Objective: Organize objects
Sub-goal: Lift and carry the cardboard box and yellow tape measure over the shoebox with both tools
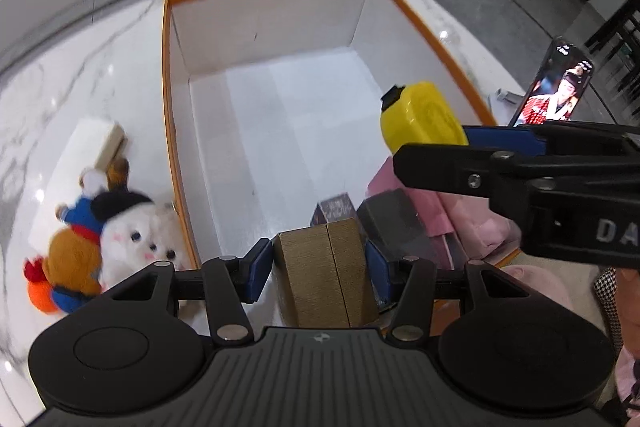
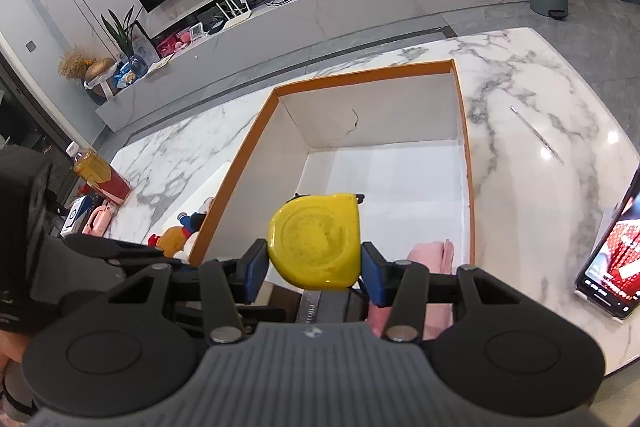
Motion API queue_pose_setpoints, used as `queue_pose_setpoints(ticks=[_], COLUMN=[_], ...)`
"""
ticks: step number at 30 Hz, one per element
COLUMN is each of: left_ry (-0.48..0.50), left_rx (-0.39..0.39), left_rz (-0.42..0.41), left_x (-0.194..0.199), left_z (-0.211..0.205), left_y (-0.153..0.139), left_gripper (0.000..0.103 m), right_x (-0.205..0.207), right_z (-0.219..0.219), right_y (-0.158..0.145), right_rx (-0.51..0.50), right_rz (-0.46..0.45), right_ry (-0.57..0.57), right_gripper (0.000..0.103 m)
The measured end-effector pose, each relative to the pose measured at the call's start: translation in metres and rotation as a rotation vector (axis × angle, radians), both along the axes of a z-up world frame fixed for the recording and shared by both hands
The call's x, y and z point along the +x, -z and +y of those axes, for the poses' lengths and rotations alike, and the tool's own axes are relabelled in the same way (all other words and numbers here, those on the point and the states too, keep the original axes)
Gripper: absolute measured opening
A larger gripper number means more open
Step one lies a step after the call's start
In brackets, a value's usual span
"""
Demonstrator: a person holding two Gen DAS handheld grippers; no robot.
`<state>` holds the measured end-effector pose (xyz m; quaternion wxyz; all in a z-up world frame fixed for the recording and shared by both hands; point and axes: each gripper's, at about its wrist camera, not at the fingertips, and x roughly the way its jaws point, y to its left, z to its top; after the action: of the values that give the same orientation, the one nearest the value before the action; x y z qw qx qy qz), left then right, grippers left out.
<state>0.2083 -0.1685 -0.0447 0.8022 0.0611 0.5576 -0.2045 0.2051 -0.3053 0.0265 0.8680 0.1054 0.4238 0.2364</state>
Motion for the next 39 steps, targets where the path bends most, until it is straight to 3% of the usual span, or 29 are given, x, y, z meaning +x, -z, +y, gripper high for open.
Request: queue_pose_setpoints(ticks=[10, 20, 26, 33, 39], left_ry=[0.031, 0.068, 0.051, -0.018, -0.112], left_rx=[0.113, 0.135, 0.077, -0.116, -0.224], left_rz=[0.008, 0.011, -0.001, -0.074, -0.099], left_x=[-0.003, -0.004, -0.005, -0.007, -0.002], left_z=[-0.016, -0.018, -0.004, 0.054, 0.095], left_y=[0.009, 0.01, -0.001, -0.048, -0.059], left_gripper=[0.06, 0.067, 0.072, 0.071, 0.071], right_x=[0.0, -0.003, -0.005, 0.002, 0.013], right_z=[0.007, 0.006, 0.005, 0.014, 0.055], right_y=[0.004, 0.005, 0.003, 0.001, 0.011], right_rx=[0.021, -0.004, -0.014, -0.048, -0.144], right_rz=[0.005, 0.009, 0.009, 0.011, 0.012], right_ry=[-0.028, -0.034, -0.032, -0.052, -0.13], right_gripper=[0.051, 0.051, 0.051, 0.051, 0.051])
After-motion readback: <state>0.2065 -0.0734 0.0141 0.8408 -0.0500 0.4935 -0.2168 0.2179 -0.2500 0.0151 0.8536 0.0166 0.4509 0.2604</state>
